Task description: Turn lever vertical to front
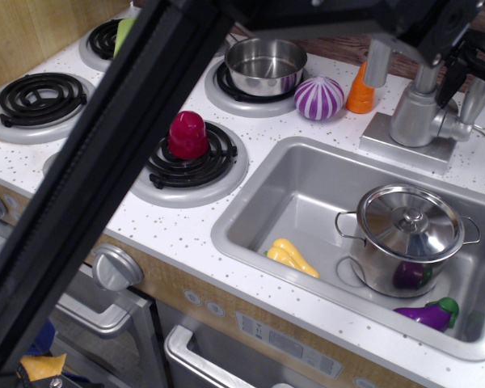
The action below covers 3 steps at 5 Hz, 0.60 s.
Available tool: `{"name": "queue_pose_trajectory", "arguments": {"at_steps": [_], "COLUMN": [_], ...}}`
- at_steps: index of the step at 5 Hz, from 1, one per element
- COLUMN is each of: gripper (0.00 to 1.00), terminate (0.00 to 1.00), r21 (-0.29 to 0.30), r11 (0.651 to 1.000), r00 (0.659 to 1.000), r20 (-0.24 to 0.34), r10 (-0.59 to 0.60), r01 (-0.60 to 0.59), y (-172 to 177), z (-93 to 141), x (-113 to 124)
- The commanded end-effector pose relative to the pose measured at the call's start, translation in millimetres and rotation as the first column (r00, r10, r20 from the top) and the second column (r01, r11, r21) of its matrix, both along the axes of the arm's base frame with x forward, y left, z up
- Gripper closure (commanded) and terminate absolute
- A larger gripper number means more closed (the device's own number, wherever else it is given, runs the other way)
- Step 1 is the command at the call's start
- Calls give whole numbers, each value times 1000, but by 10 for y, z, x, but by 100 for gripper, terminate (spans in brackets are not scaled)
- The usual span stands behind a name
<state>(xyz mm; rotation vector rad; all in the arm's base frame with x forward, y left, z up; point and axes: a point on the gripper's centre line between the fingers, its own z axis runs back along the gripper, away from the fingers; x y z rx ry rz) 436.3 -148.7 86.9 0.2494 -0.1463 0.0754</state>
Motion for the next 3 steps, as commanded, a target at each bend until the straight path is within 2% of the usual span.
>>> {"name": "queue_pose_trajectory", "arguments": {"at_steps": [1, 3], "gripper": [0, 0], "terminate": [0, 0], "r21": [0, 68], "r11": [1000, 998], "r00": [1000, 991], "r20": [0, 132], "r10": [0, -3], "r01": [0, -6], "y": [0, -44], "z": [0, 154], "x": [0, 150]}}
